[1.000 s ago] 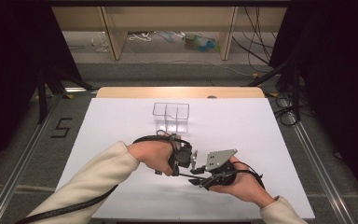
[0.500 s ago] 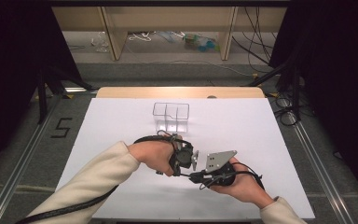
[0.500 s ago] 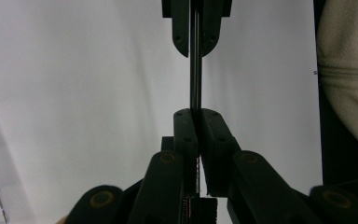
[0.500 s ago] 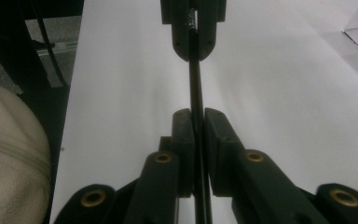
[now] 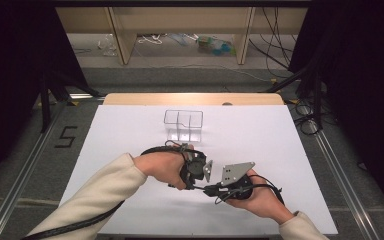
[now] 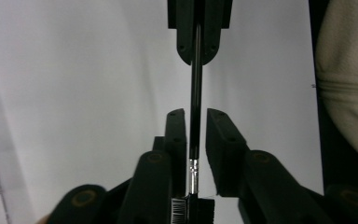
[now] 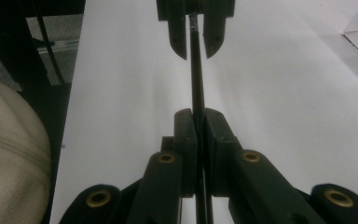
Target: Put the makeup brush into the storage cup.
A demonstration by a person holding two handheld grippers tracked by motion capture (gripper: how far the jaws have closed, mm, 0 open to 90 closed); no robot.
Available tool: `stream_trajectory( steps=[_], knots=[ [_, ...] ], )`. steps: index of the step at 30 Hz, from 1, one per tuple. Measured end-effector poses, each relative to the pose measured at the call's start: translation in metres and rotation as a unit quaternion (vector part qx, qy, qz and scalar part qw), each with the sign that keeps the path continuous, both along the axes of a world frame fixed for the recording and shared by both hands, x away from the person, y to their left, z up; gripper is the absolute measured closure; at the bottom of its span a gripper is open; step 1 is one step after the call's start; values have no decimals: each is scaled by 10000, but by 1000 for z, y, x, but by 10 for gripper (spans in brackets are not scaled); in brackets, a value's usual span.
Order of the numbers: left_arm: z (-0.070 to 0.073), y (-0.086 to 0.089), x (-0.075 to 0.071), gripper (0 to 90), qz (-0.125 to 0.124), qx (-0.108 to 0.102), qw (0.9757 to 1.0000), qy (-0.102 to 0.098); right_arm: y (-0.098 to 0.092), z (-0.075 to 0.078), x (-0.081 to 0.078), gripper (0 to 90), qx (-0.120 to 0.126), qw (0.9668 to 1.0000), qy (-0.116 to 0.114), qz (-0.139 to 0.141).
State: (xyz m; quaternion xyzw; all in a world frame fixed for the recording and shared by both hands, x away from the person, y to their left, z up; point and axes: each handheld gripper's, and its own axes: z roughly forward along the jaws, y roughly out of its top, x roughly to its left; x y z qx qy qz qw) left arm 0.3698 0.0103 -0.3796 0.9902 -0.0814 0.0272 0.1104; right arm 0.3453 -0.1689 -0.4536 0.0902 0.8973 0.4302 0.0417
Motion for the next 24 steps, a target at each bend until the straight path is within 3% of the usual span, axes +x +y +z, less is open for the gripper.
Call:
stream_trajectory(
  steps=[3, 4, 5, 8, 11, 16, 18, 20, 24],
  knots=[
    [3, 7, -4, 684, 69, -296, 9994, -137, -1, -1, 0, 854, -26, 10000, -26, -15],
    [3, 10, -7, 653, 228, -550, 9981, -134, -1, -1, 0, 854, -38, 10000, -9, -28],
    [6, 14, -8, 626, 194, -562, 9979, -242, -2, 0, 0, 854, -38, 10000, -4, -27],
    [10, 26, -12, 535, 311, -952, 9942, -403, -2, 0, 1, 854, -26, 10000, -76, -55],
    [7, 37, -20, 451, 377, -1317, 9886, -619, -4, -1, 1, 854, -28, 9999, -125, -106],
    [1, 53, -28, 337, 639, -1741, 9794, -795, -7, -1, 1, 854, -18, 9997, -133, -200],
    [-2, 60, -30, 304, 767, -1929, 9745, -850, -7, -2, 1, 854, -26, 9996, -156, -225],
    [-5, 67, -31, 293, 891, -2059, 9711, -818, -8, -1, 1, 854, -10, 9995, -209, -241],
    [-12, 80, -34, 228, 1175, -2377, 9608, -811, -12, 1, 2, 854, -11, 9993, -224, -312]
  ],
)
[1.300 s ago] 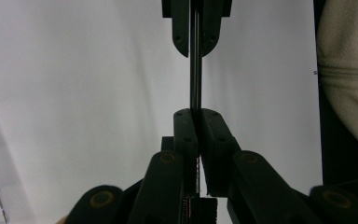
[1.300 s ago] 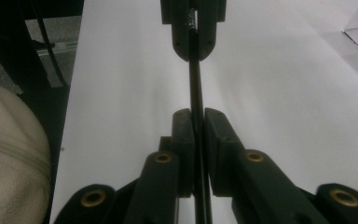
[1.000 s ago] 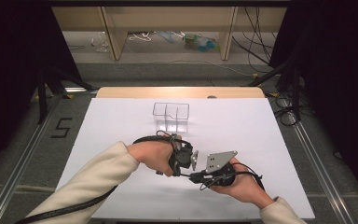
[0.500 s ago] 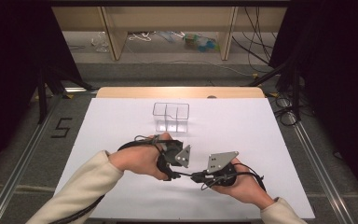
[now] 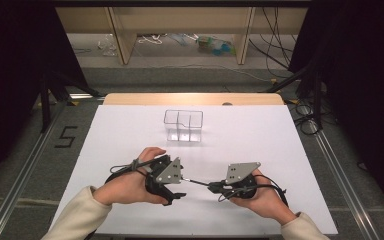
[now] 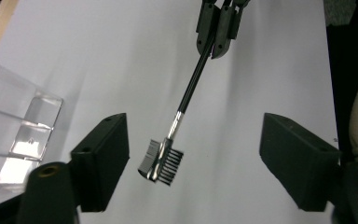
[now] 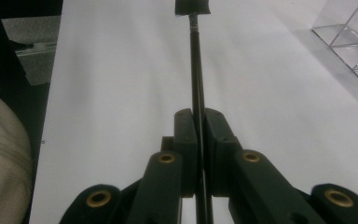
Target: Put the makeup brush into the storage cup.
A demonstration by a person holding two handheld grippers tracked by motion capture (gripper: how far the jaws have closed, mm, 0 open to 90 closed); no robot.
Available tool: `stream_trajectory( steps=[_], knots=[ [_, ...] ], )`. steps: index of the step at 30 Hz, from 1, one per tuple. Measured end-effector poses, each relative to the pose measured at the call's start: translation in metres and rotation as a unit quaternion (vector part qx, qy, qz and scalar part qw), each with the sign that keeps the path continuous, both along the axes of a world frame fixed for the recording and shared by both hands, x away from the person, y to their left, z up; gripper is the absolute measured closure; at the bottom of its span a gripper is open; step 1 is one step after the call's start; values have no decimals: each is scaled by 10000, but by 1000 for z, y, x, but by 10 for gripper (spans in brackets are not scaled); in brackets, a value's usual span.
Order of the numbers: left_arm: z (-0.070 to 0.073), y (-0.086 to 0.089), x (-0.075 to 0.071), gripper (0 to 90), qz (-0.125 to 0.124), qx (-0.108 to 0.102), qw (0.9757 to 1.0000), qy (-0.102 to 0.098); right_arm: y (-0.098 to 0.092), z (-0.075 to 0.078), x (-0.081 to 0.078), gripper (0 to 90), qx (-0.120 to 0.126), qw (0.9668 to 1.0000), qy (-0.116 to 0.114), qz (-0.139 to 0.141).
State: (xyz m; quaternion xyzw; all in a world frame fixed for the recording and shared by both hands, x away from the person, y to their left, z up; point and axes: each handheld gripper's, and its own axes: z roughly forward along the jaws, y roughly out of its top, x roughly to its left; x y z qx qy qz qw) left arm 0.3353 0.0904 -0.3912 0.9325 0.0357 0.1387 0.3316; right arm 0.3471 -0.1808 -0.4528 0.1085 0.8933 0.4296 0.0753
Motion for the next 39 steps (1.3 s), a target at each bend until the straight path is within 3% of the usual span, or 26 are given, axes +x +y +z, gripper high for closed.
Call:
stream_trajectory(
  steps=[5, 8, 9, 10, 12, 14, 20, 23, 25, 26, 27, 28, 29, 30, 31, 32, 34, 35, 36, 37, 38, 39],
  knots=[
    [-5, 15, -3, 173, 354, -565, 9978, -34, -3, 1, 0, 854, 95, 9999, -11, -138],
    [-7, 22, -3, 173, 597, -920, 9940, 51, -5, 2, 0, 854, 185, 9995, -79, -236],
    [-8, 25, -3, 174, 617, -937, 9937, 16, -5, 2, 0, 854, 217, 9994, -108, -266],
    [-9, 27, -4, 174, 740, -1078, 9914, 78, -6, 3, 0, 854, 234, 9992, -113, -315],
    [-11, 32, -4, 172, 822, -1177, 9896, 105, -7, 4, 0, 854, 392, 9982, -162, -417],
    [-15, 34, -4, 172, 945, -1348, 9862, 177, -9, 5, 1, 854, 518, 9971, -211, -514],
    [-19, 37, -1, 171, 1158, -1601, 9798, 324, -14, 12, 2, 854, 1065, 9904, -325, -825],
    [-21, 36, 0, 170, 1148, -1609, 9797, 331, -16, 14, 3, 854, 1386, 9846, -422, -976],
    [-24, 35, 1, 169, 1191, -1705, 9771, 440, -16, 15, 3, 854, 1603, 9805, -392, -1065],
    [-25, 34, 2, 169, 1201, -1755, 9760, 459, -17, 16, 4, 854, 1764, 9764, -457, -1155],
    [-26, 34, 2, 169, 1250, -1815, 9742, 495, -18, 17, 4, 853, 1774, 9763, -430, -1159],
    [-26, 33, 3, 169, 1240, -1864, 9732, 528, -17, 17, 4, 853, 1923, 9728, -461, -1203],
    [-27, 32, 3, 169, 1310, -1960, 9702, 565, -18, 17, 5, 853, 1996, 9709, -471, -1235],
    [-27, 32, 4, 169, 1312, -2017, 9688, 602, -20, 19, 4, 853, 1900, 9725, -393, -1286],
    [-27, 32, 4, 170, 1364, -2069, 9671, 579, -18, 18, 5, 853, 2121, 9682, -424, -1255],
    [-27, 31, 5, 174, 1403, -2160, 9643, 620, -18, 18, 6, 853, 2191, 9664, -444, -1271],
    [-26, 31, 7, 180, 1453, -2329, 9595, 632, -17, 18, 5, 853, 2194, 9661, -431, -1288],
    [-26, 30, 7, 183, 1510, -2449, 9553, 682, -17, 19, 4, 853, 2161, 9667, -410, -1310],
    [-25, 30, 8, 186, 1514, -2545, 9526, 702, -14, 18, 5, 853, 2304, 9639, -480, -1249],
    [-25, 30, 9, 186, 1476, -2596, 9519, 685, -13, 18, 4, 853, 2274, 9647, -426, -1257],
    [-25, 29, 10, 185, 1470, -2669, 9497, 719, -13, 19, 3, 853, 2150, 9679, -352, -1255],
    [-25, 28, 10, 185, 1458, -2720, 9480, 775, -11, 19, 3, 853, 2229, 9662, -374, -1241]
  ],
)
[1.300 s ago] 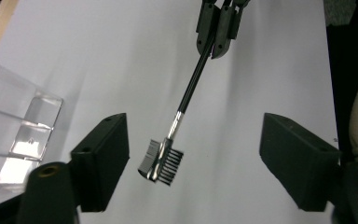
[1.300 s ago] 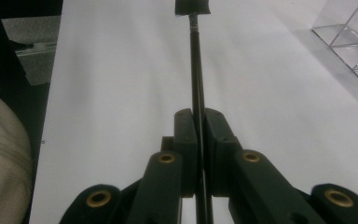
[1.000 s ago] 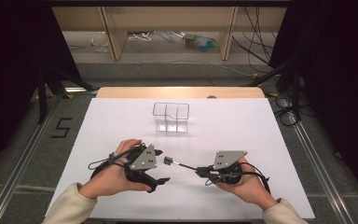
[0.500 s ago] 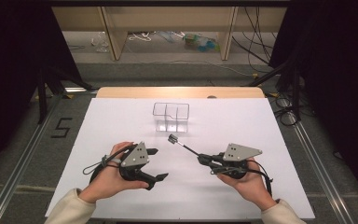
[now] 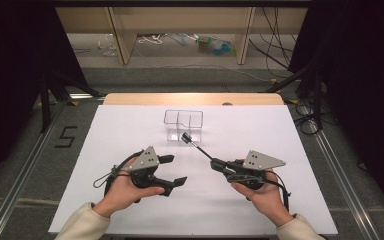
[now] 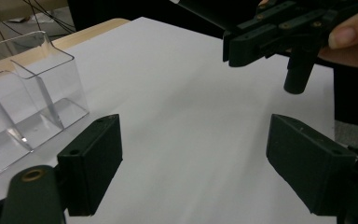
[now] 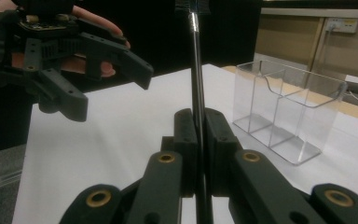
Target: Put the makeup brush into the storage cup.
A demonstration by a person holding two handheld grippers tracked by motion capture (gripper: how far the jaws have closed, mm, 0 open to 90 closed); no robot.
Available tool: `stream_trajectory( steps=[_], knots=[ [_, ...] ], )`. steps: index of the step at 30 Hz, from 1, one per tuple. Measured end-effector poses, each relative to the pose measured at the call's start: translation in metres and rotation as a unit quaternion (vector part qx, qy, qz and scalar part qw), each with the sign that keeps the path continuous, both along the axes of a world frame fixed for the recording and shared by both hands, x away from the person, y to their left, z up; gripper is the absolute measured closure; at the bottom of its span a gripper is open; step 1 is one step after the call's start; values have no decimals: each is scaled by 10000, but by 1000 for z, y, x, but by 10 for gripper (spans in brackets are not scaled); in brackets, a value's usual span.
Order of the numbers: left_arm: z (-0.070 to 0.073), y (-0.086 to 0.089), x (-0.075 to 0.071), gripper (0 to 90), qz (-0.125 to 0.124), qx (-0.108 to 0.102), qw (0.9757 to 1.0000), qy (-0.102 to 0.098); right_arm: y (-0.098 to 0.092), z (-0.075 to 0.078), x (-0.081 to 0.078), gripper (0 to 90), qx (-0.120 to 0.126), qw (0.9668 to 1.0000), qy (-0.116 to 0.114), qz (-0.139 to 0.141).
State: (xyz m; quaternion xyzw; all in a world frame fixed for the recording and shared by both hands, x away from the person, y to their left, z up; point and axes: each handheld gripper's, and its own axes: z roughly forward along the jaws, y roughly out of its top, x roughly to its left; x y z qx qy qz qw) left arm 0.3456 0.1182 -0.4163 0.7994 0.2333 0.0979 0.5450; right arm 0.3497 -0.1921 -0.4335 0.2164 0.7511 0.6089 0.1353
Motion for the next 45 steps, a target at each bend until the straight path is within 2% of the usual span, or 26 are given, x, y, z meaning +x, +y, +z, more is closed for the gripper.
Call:
stream_trajectory(
  steps=[1, 2, 5, 6, 7, 8, 10, 11, 12, 13, 14, 17, 19, 21, 22, 24, 27, 30, 32, 36, 42, 44, 45],
  knots=[
    [0, -1, -1, 185, 36, -42, 10000, 57, 3, 0, 0, 853, 97, 9999, -15, 45],
    [-1, -3, 0, 185, -20, -82, 10000, 28, 2, 1, 0, 853, 11, 9999, -124, -12],
    [-2, -6, 0, 185, 14, -165, 9998, 107, 5, 2, -2, 853, -114, 9999, 3, 41],
    [-1, -7, 1, 185, -30, -180, 9998, 87, 5, 1, -1, 853, -94, 9998, -162, 48],
    [-2, -8, 1, 186, -26, -223, 9997, 130, 6, 1, -3, 853, -60, 9999, -54, 73],
    [-2, -10, 0, 187, 27, -276, 9995, 182, 6, 1, -3, 853, -60, 10000, -47, 64],
    [-1, -11, 1, 192, -38, -278, 9996, 98, 7, 2, -3, 853, -64, 9999, -60, 92],
    [0, -13, 0, 195, 34, -358, 9992, 189, 7, 2, -4, 853, -54, 9999, -95, 51],
    [0, -14, 0, 195, 49, -416, 9989, 201, 8, 2, -3, 853, -41, 9997, -224, 42],
    [1, -15, 1, 195, 42, -442, 9988, 207, 10, 1, -4, 853, 65, 9997, -241, -32],
    [2, -15, 2, 197, -9, -442, 9990, 111, 9, 2, -4, 853, -47, 9998, -213, 29],
    [3, -17, 4, 210, 49, -585, 9982, 85, 11, 2, -3, 853, 22, 9995, -271, 136],
    [4, -19, 5, 229, 96, -654, 9978, 53, 11, 2, -5, 853, -44, 9996, -249, 84],
    [5, -21, 5, 243, 92, -757, 9971, 66, 12, 2, -5, 853, 17, 9996, -262, 40],
    [5, -22, 6, 246, 72, -787, 9969, 6, 13, 2, -5, 853, 25, 9996, -293, 25],
    [6, -24, 7, 262, 43, -836, 9965, -25, 13, 2, -5, 853, 3, 9995, -283, 113],
    [6, -26, 8, 267, 92, -944, 9955, 64, 12, 3, -6, 853, -71, 9996, -259, 98],
    [6, -27, 10, 276, 123, -1026, 9946, 92, 12, 3, -6, 853, -29, 9995, -316, 65],
    [5, -27, 10, 280, 194, -1157, 9929, 194, 12, 3, -6, 853, -65, 9995, -302, 67],
    [5, -27, 12, 289, 176, -1164, 9929, 191, 13, 3, -6, 853, -69, 9995, -286, 79],
    [6, -28, 14, 320, 168, -1360, 9903, 250, 16, 2, -7, 853, -47, 9994, -321, 79],
    [7, -29, 15, 323, 108, -1376, 9903, 176, 16, 3, -7, 853, -82, 9993, -349, 100],
    [7, -29, 15, 327, 128, -1406, 9898, 204, 16, 3, -7, 853, -75, 9993, -361, 94]
  ],
)
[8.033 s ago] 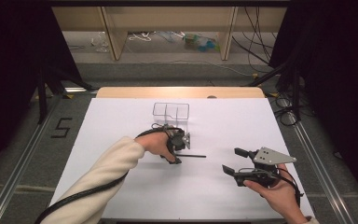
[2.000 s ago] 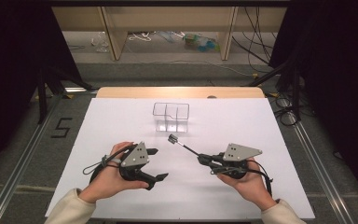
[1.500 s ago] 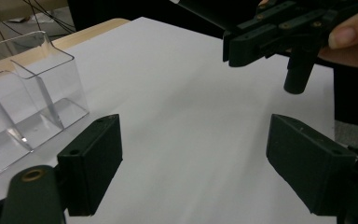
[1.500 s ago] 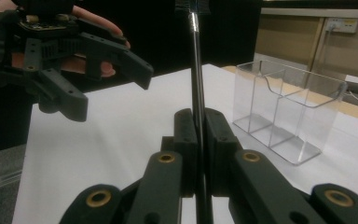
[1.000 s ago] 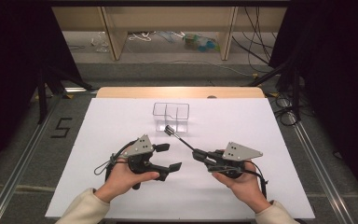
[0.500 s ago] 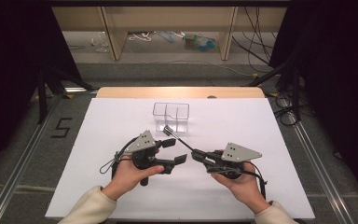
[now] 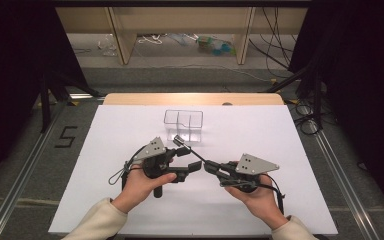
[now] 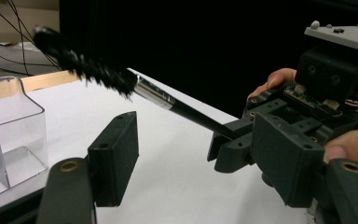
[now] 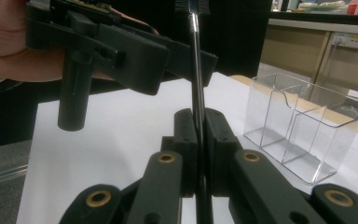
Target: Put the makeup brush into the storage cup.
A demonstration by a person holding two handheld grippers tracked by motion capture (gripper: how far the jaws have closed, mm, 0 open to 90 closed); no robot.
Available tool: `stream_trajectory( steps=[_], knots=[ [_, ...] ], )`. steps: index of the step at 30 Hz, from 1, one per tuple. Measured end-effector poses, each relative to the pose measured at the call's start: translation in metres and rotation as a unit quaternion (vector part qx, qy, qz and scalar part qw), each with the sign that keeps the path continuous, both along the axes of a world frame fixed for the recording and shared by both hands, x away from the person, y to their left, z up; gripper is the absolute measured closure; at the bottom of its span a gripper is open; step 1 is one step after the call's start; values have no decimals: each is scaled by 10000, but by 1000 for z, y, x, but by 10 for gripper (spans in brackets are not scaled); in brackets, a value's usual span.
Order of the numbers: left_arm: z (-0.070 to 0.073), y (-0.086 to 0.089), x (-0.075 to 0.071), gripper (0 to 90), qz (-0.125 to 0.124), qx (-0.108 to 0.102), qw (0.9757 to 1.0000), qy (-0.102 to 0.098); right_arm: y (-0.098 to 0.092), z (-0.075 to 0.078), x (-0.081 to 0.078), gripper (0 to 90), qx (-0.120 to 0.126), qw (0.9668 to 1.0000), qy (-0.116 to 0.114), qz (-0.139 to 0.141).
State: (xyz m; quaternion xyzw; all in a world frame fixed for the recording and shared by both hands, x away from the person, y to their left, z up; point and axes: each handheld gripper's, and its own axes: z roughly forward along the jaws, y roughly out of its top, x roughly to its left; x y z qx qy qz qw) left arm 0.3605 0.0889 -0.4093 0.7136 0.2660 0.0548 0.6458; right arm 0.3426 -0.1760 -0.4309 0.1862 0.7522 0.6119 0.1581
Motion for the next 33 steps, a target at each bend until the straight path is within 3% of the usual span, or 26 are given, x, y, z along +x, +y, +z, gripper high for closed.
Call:
stream_trajectory(
  steps=[7, 9, 13, 15, 23, 27, 28, 33],
  knots=[
    [0, -3, 0, 379, 32, -93, 9999, 47, 1, 0, -1, 853, 1, 10000, 4, -14],
    [0, -2, 3, 408, -51, -100, 9999, -60, 1, -1, -2, 853, -9, 10000, 4, -11],
    [0, -2, 2, 461, -51, -204, 9998, -5, 2, -1, -2, 852, -43, 10000, -19, 10],
    [0, -3, 1, 491, 37, -222, 9997, 124, 3, -2, -2, 852, 22, 10000, -22, 25],
    [1, -2, 1, 622, -65, -264, 9996, 35, 5, -3, -2, 851, 16, 10000, -63, -22],
    [1, -3, 0, 675, -82, -370, 9992, 83, 6, -3, -3, 851, 11, 10000, -18, 6],
    [2, -2, 1, 689, -160, -353, 9992, -19, 7, -4, -3, 851, 28, 10000, -43, -11],
    [3, -2, 0, 735, -164, -446, 9989, 19, 8, -5, -3, 850, 21, 10000, -16, 23]
  ],
)
